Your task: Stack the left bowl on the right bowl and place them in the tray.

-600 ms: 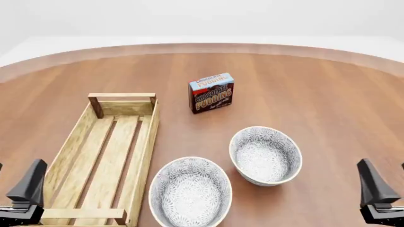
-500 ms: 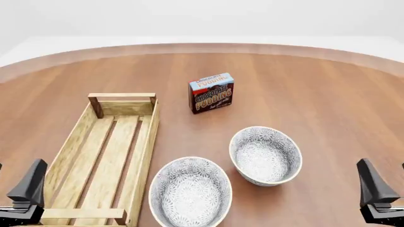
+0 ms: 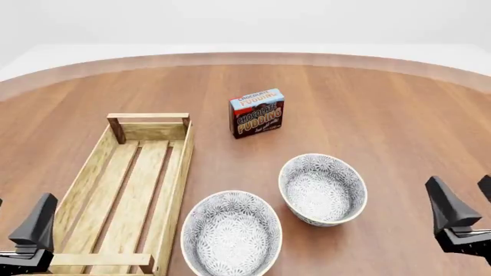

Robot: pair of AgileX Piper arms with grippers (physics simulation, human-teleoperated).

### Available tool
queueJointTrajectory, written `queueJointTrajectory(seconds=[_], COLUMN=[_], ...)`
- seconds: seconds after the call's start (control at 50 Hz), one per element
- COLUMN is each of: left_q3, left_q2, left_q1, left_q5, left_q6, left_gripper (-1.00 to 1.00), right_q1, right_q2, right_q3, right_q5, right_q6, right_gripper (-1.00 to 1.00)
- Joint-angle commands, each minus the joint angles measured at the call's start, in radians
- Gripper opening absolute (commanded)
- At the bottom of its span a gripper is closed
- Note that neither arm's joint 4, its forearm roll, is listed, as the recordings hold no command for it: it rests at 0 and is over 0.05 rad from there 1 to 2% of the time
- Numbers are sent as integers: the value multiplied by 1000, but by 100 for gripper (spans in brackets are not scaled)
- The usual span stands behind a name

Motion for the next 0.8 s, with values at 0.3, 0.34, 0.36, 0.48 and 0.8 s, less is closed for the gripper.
queueJointTrajectory(seconds=[0.3,0.34,0.36,0.48,0.8], left_q3=[0,0,0,0,0], left_q2=[0,0,0,0,0], left_q1=[0,0,0,0,0], left_q5=[0,0,0,0,0], left_q6=[0,0,0,0,0], left_gripper=[100,100,100,100,100], right_q1=[408,437,450,470,582], right_q2=[494,538,568,596,726], right_q3=[-420,-437,-448,-464,-502], right_q5=[238,249,259,283,311], right_q6=[137,159,174,221,331], right_gripper=[100,100,100,100,100])
